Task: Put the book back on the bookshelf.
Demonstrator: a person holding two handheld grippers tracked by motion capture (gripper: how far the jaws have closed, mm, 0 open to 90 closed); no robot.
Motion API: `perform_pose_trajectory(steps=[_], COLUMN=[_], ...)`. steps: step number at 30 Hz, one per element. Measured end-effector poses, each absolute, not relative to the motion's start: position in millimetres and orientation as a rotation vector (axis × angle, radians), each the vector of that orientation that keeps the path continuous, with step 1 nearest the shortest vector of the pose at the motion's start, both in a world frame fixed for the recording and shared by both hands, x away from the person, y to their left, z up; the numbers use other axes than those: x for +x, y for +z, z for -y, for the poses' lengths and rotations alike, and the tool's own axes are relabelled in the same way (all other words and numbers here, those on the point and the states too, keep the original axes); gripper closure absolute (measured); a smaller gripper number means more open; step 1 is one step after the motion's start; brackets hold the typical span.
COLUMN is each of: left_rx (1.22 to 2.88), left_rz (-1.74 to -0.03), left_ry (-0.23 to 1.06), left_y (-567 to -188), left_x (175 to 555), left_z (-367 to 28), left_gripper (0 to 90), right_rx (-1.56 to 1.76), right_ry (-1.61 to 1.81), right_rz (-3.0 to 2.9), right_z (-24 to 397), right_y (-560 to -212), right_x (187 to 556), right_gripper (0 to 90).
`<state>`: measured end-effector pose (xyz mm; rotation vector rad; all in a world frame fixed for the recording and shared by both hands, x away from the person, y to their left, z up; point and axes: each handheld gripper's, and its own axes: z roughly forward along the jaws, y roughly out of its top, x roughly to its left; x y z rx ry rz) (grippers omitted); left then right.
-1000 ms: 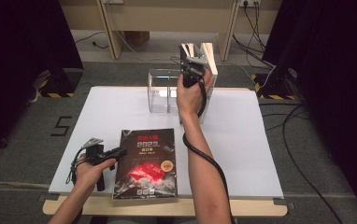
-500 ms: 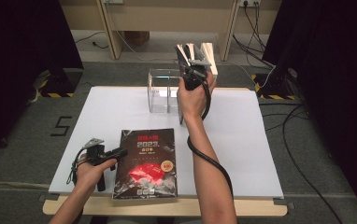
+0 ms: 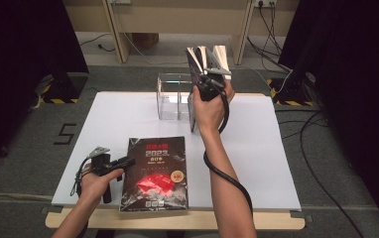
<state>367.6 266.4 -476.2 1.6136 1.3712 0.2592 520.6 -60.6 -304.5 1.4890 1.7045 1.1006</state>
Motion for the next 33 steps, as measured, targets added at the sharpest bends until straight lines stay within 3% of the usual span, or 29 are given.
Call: perform_pose_trajectory(steps=[33], left_rx=[1.613], left_rz=[-1.377], left_ry=[0.267], left_y=[-477.6], left_x=[368.3], left_z=[-264.5], left_gripper=[62.9], right_rx=[1.469], right_ry=[1.156], right_rz=[-1.693], right_z=[68.3], right_y=[-304.5], right_x=[502.8], right_gripper=[56.0])
